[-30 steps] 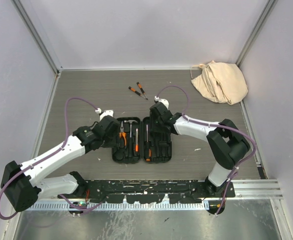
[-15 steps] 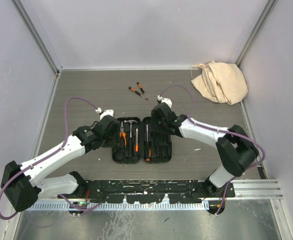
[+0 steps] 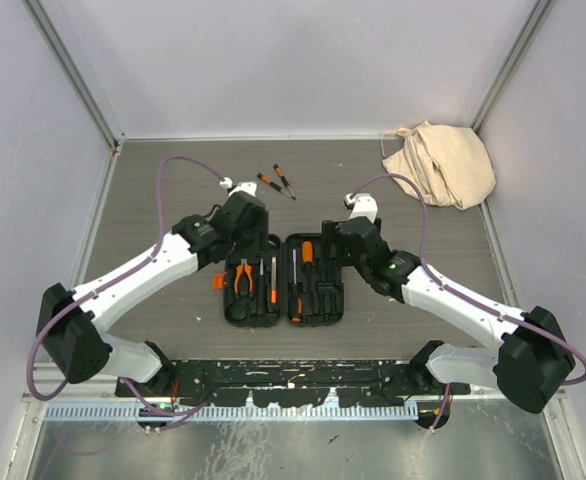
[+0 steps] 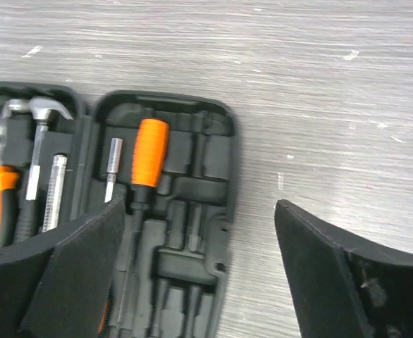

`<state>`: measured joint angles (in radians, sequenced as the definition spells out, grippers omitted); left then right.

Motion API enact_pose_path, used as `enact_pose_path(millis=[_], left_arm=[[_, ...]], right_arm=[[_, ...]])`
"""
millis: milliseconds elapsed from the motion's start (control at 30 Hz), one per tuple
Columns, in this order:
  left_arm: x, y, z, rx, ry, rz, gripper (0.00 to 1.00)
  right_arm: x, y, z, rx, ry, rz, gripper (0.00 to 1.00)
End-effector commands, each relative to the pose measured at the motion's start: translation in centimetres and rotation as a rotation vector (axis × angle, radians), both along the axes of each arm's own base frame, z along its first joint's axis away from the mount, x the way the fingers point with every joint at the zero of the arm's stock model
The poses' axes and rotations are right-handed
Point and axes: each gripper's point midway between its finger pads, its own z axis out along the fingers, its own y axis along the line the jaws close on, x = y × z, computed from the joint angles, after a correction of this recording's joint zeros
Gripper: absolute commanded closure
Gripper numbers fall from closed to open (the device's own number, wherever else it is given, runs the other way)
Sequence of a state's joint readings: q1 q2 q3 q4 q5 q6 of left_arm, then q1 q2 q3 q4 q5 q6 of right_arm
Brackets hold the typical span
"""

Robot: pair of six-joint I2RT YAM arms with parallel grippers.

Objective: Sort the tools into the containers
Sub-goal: Place the screwdriver in the storage box, then adjust the screwdriver in the storage box.

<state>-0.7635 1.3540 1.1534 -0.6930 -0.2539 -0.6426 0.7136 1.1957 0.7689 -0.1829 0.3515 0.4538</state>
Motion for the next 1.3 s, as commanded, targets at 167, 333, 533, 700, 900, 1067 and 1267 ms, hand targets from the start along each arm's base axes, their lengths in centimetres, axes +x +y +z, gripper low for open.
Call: enact_pose_path(millis=[167, 333, 533, 700, 900, 1067, 1267], left_arm=[[4.2, -3.3, 5.0, -0.073, -0.146, -0.035, 0.24], [5.5, -2.0, 6.3, -0.031, -0.22, 0.018, 0.02], [5.9, -3.4, 6.3, -0.075, -0.212, -0.048, 0.16], [6.1, -6.9, 5.2, -0.159, -0.149, -0.139, 0.44], [6.8, -10.1, 3.3, -0.141, -0.096, -0.228, 0.74], [6.7, -11.5, 2.0, -0.107, -0.071, -0.263, 1.0], [6.9, -12.6, 1.3, -0.162, -0.077, -0.278, 1.0]], right_arm=[[-0.4, -5.1, 0.7, -0.082, -0.053, -0.129, 0.0], [-0.7, -4.5, 0.3, -0.016, -0.017, -0.12, 0.0], [-1.6, -1.8, 0.0, 0.085, 0.062, -0.03, 0.17], [-2.9, 0.4, -0.4, 0.221, 0.093, 0.043, 0.43], [-3.7, 1.1, -0.6, 0.3, 0.106, 0.06, 0.69], [-3.7, 0.0, 0.2, 0.285, 0.064, 0.039, 0.9], [-4.0, 0.1, -0.3, 0.3, 0.108, 0.014, 0.96]])
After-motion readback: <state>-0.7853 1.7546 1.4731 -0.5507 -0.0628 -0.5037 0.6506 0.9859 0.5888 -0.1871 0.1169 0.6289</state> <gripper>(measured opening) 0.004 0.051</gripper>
